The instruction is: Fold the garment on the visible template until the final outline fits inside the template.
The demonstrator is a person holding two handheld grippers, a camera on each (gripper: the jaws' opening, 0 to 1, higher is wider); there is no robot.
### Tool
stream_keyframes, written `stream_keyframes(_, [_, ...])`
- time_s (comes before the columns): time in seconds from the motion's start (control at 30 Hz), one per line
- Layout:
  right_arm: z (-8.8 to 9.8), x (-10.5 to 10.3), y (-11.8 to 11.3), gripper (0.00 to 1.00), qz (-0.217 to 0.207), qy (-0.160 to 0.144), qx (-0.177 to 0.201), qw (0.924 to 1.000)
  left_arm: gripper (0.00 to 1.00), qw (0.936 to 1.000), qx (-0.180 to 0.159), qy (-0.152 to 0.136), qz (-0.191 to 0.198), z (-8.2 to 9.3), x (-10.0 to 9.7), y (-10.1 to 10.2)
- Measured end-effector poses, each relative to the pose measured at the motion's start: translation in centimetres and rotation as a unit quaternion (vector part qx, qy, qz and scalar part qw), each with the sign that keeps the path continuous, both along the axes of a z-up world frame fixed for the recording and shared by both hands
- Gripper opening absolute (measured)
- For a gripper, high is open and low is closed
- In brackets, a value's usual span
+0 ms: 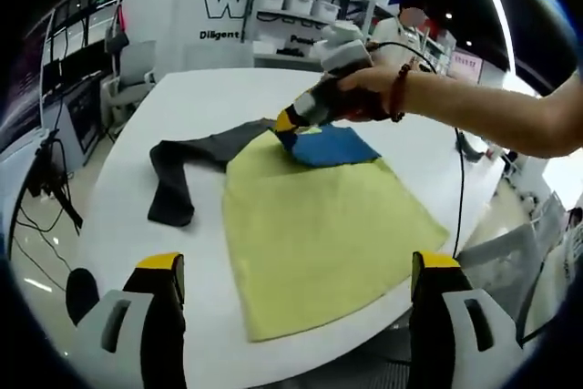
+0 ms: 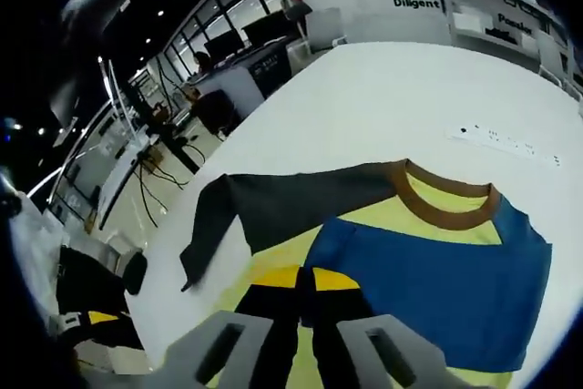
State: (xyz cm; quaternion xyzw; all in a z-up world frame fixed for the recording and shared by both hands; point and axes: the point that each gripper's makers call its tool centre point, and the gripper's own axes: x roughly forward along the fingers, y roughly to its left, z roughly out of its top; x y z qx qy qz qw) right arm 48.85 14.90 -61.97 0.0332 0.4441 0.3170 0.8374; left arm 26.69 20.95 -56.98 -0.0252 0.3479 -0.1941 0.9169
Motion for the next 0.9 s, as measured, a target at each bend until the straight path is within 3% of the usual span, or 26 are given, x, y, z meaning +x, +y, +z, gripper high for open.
stream_keyframes(0.2, [-1.6, -0.4, 0.8, 0.0, 0.008, 0.005, -0.003, 0.9999, 0.99, 1.0, -0.002, 0.0, 0.003, -0.1, 0.1, 0.3])
stream_keyframes(0.23, [-3.0, -0.9, 1.0, 0.0, 0.012, 0.024, -0.006, 0.9996, 0.99, 1.0, -0.003, 0.0, 0.005, -0.1, 0.0, 0.3])
stream_keyframes(0.33, [-3.8, -1.0, 1.2, 0.0, 0.014, 0.027, -0.008, 0.9995, 0.99, 0.9999, -0.006, 0.001, 0.008, -0.2, 0.1, 0.5])
stream_keyframes(0.63, [-4.6, -1.3, 2.3, 0.0, 0.035, 0.021, -0.02, 0.999, 0.99, 0.9999, -0.006, 0.0, 0.014, -0.3, 0.3, 1.2])
stream_keyframes(0.73, [-4.2, -1.4, 2.9, 0.0, 0.035, 0.018, -0.001, 0.9992, 0.99, 0.9999, -0.006, 0.001, 0.015, -0.4, 0.3, 1.2])
stream_keyframes(0.77, [-3.7, -2.1, 4.2, 0.01, 0.064, 0.012, 0.016, 0.9978, 0.99, 0.9999, -0.007, 0.003, 0.015, -0.7, 0.3, 1.3])
stream_keyframes(0.9, [-3.8, -2.2, 3.9, 0.06, 0.063, 0.011, 0.01, 0.9979, 0.99, 0.9999, -0.007, 0.0, 0.015, -0.6, 0.4, 1.3])
